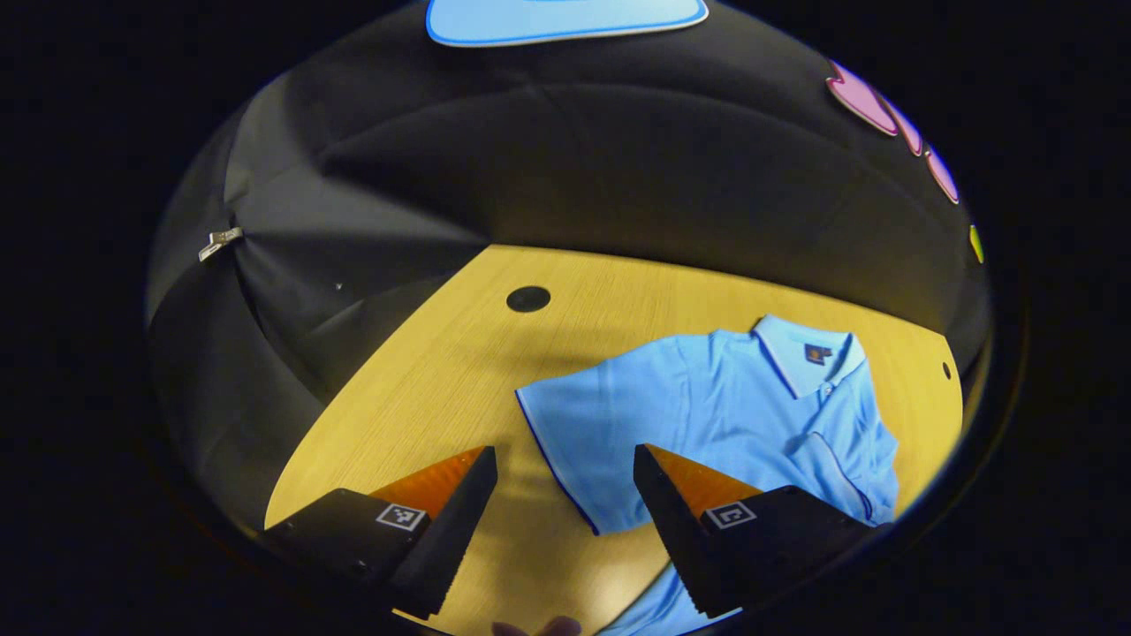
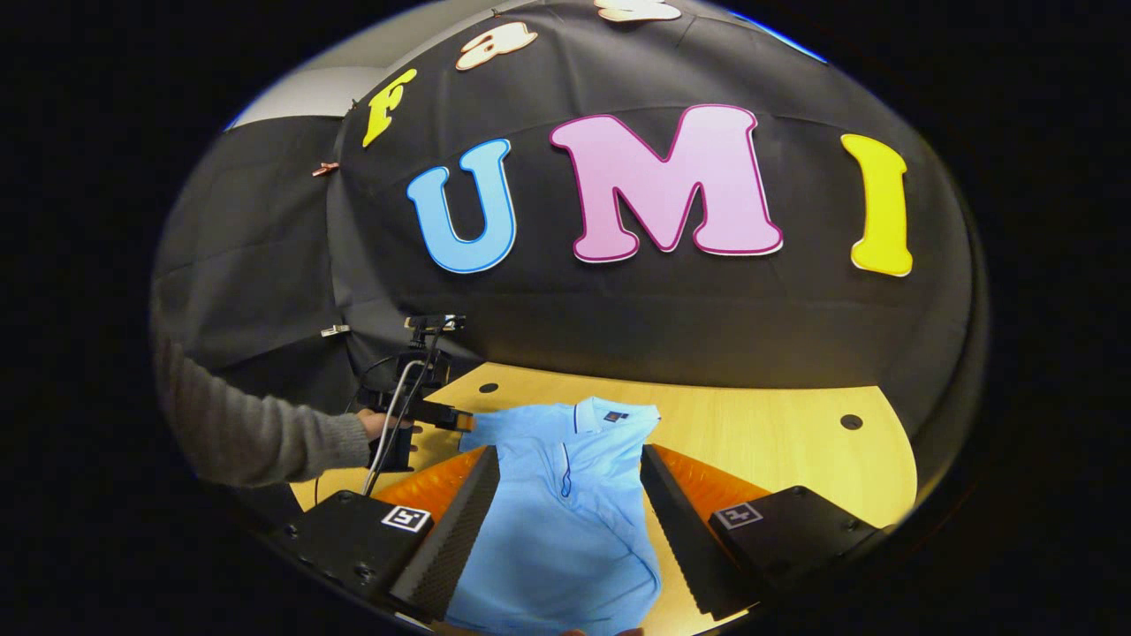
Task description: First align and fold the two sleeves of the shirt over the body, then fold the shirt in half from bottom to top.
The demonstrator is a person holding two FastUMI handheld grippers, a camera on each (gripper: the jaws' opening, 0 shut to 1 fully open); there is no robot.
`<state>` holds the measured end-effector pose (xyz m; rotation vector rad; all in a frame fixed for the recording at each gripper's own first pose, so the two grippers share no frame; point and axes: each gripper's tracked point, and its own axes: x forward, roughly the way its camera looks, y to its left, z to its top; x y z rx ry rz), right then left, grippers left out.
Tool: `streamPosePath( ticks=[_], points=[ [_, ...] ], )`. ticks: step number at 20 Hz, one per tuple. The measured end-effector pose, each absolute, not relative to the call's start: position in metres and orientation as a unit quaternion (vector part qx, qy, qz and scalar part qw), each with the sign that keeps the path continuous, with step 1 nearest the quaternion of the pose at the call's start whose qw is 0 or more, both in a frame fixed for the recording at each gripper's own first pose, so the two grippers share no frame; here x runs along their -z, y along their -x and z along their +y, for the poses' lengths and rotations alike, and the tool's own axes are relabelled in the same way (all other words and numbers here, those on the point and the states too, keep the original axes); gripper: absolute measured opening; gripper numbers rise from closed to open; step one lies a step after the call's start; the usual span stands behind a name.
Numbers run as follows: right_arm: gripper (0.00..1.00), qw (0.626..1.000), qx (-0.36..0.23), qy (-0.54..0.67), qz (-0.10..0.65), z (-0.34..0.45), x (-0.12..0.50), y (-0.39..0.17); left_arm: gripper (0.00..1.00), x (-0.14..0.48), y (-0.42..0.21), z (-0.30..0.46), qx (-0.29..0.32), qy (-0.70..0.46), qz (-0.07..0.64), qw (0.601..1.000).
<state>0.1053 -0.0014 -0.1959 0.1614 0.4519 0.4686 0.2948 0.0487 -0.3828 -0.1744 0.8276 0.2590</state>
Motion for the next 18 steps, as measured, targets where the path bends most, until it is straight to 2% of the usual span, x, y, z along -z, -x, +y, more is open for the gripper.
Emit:
streamPosePath(
  ticks=[11, 15, 18],
  points=[
    [1.00, 0.948, -0.174, -0.054, 0.260, -0.065, 0.215, -0.086, 0.99, 0.420, -0.308, 0.051, -0.126, 0.090, 0.450, 0.880],
    [1.00, 0.949, -0.168, -0.053, 0.262, -0.069, 0.215, -0.083, 0.95, 0.421, -0.307, 0.044, -0.114, 0.113, 0.455, 0.876],
    [1.00, 0.947, -0.170, -0.054, 0.266, -0.068, 0.218, -0.078, 0.63, 0.422, -0.310, 0.040, -0.109, 0.109, 0.456, 0.876]
  ],
)
